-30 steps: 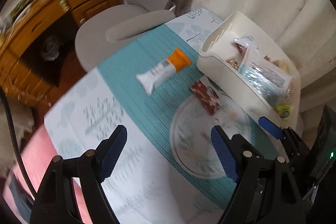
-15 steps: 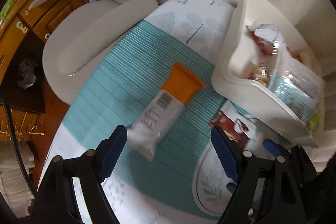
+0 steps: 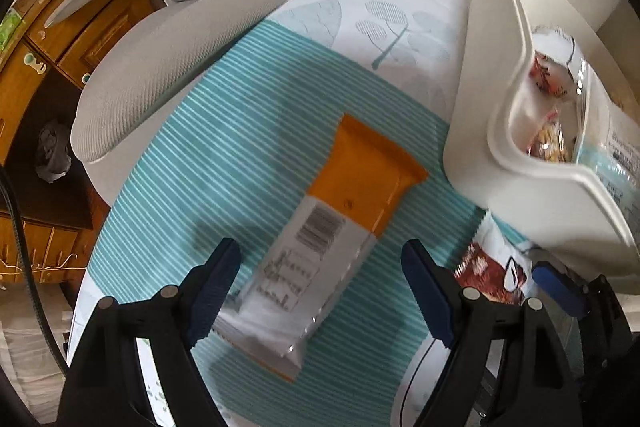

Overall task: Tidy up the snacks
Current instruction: 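Reach the right tool to the brown chocolate wrapper while the left tool reaches the orange-and-white bar, then grasp the brown chocolate wrapper with the right tool while the left tool grasps the orange-and-white bar, then carry the chocolate wrapper and orange-and-white bar over the white tray with both tools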

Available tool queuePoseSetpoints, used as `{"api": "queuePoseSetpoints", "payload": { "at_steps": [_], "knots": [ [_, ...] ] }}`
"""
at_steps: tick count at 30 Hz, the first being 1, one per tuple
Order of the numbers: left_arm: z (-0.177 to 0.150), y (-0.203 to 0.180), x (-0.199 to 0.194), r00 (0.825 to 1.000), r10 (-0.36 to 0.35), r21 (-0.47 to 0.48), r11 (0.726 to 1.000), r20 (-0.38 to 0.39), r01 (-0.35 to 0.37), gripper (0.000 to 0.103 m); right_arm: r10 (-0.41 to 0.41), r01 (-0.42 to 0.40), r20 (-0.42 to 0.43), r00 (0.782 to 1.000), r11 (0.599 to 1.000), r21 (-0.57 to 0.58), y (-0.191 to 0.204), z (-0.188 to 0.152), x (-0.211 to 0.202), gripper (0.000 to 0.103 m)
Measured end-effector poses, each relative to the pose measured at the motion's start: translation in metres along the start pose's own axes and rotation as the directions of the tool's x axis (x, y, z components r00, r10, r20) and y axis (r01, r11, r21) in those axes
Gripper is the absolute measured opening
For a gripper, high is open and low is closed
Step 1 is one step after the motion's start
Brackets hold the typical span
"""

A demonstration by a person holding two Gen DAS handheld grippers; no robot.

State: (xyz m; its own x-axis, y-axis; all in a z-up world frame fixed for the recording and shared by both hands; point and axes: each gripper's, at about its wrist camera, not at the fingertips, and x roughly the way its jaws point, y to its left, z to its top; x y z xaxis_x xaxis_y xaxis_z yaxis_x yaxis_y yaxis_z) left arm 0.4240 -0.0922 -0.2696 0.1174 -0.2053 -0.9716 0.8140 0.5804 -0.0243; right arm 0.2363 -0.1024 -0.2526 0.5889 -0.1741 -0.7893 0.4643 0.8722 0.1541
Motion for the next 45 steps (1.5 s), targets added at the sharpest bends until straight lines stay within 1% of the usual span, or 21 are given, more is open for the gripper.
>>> {"api": "queuePoseSetpoints", "payload": {
  "at_steps": [1, 4, 7, 9, 10, 11, 12, 13, 14, 17, 20, 22, 23, 25, 28, 32, 35, 38, 41, 44, 45],
  "knots": [
    [0.000, 0.000, -0.001, 1.000, 0.004, 0.001, 1.000, 0.009, -0.004, 0.081, -0.003, 0.003, 0.002, 1.000, 1.000, 0.003, 0.000, 0.001, 0.002, 0.079],
    [0.001, -0.001, -0.002, 0.999, 0.026, 0.002, 1.000, 0.036, -0.026, 0.075, -0.017, 0.017, -0.008, 1.000, 1.000, 0.002, -0.001, 0.003, 0.007, 0.075],
    [-0.003, -0.002, -0.003, 0.997, 0.051, -0.033, 0.998, 0.062, -0.049, 0.072, -0.032, 0.032, -0.005, 0.999, 0.999, -0.009, -0.003, 0.006, 0.010, 0.065],
    [-0.006, -0.005, -0.004, 0.995, 0.060, -0.041, 0.998, 0.084, -0.057, 0.067, -0.042, 0.042, -0.006, 0.999, 0.999, -0.022, -0.002, 0.007, 0.011, 0.058],
    [-0.006, -0.005, -0.004, 0.993, 0.062, -0.048, 0.997, 0.095, -0.058, 0.063, -0.044, 0.044, -0.005, 0.999, 0.999, -0.031, -0.003, 0.007, 0.011, 0.056],
    [-0.012, -0.010, -0.007, 0.993, 0.065, -0.055, 0.997, 0.102, -0.059, 0.059, -0.043, 0.043, -0.005, 0.999, 0.999, -0.032, -0.004, 0.008, 0.012, 0.052],
    [-0.014, -0.010, -0.008, 0.992, 0.068, -0.062, 0.996, 0.111, -0.062, 0.057, -0.036, 0.036, -0.006, 0.999, 0.999, -0.031, -0.006, 0.009, 0.011, 0.050],
    [-0.016, -0.011, -0.009, 0.990, 0.073, -0.075, 0.995, 0.119, -0.064, 0.052, -0.025, 0.025, -0.009, 1.000, 0.999, -0.030, -0.007, 0.009, 0.011, 0.049],
    [-0.019, -0.011, -0.011, 0.989, 0.076, -0.085, 0.994, 0.123, -0.065, 0.048, -0.015, 0.014, -0.014, 1.000, 0.999, -0.032, -0.008, 0.009, 0.010, 0.046],
    [-0.022, -0.006, -0.014, 0.989, 0.053, -0.148, 0.988, 0.137, -0.032, 0.042, 0.008, -0.009, -0.032, 0.999, 0.999, -0.040, -0.008, 0.011, 0.011, 0.040],
    [-0.028, -0.005, -0.017, 0.990, 0.024, -0.190, 0.982, 0.139, 0.003, 0.040, 0.038, -0.040, -0.063, 0.997, 0.999, -0.025, -0.012, 0.012, 0.008, 0.036],
    [-0.031, -0.003, -0.016, 0.991, 0.019, -0.210, 0.978, 0.135, 0.009, 0.039, 0.060, -0.061, -0.094, 0.994, 0.998, -0.011, -0.016, 0.015, 0.008, 0.035],
    [-0.033, -0.004, -0.017, 0.991, 0.017, -0.219, 0.976, 0.133, 0.013, 0.038, 0.069, -0.070, -0.104, 0.992, 0.998, -0.003, -0.017, 0.010, 0.005, 0.035],
    [-0.038, -0.006, -0.019, 0.991, 0.000, -0.244, 0.969, 0.131, 0.033, 0.037, 0.090, -0.089, -0.130, 0.987, 0.996, 0.017, -0.020, 0.012, 0.004, 0.034],
    [-0.044, -0.006, -0.020, 0.992, -0.015, -0.281, 0.959, 0.122, 0.049, 0.036, 0.121, -0.114, -0.181, 0.976, 0.992, 0.047, -0.024, 0.011, 0.000, 0.034],
    [-0.058, -0.004, -0.025, 0.993, -0.027, -0.345, 0.936, 0.113, 0.065, 0.033, 0.157, -0.147, -0.268, 0.951, 0.987, 0.056, -0.028, 0.004, -0.009, 0.033],
    [-0.077, -0.005, -0.030, 0.993, -0.054, -0.415, 0.905, 0.108, 0.094, 0.032, 0.164, -0.149, -0.323, 0.932, 0.986, 0.070, -0.035, -0.007, -0.018, 0.032],
    [-0.096, -0.011, -0.040, 0.991, -0.069, -0.448, 0.887, 0.118, 0.115, 0.032, 0.164, -0.147, -0.370, 0.915, 0.986, 0.073, -0.041, -0.019, -0.031, 0.032],
    [-0.117, -0.020, -0.050, 0.990, -0.074, -0.486, 0.865, 0.124, 0.125, 0.032, 0.166, -0.152, -0.402, 0.900, 0.986, 0.066, -0.044, -0.031, -0.044, 0.032],
    [-0.138, -0.031, -0.061, 0.989, -0.073, -0.537, 0.833, 0.128, 0.131, 0.032, 0.163, -0.160, -0.422, 0.892, 0.986, 0.044, -0.045, -0.043, -0.060, 0.032],
    [-0.148, -0.036, -0.067, 0.988, -0.074, -0.558, 0.818, 0.139, 0.140, 0.032, 0.166, -0.164, -0.425, 0.890, 0.986, 0.040, -0.045, -0.047, -0.065, 0.032]
  ]
}}
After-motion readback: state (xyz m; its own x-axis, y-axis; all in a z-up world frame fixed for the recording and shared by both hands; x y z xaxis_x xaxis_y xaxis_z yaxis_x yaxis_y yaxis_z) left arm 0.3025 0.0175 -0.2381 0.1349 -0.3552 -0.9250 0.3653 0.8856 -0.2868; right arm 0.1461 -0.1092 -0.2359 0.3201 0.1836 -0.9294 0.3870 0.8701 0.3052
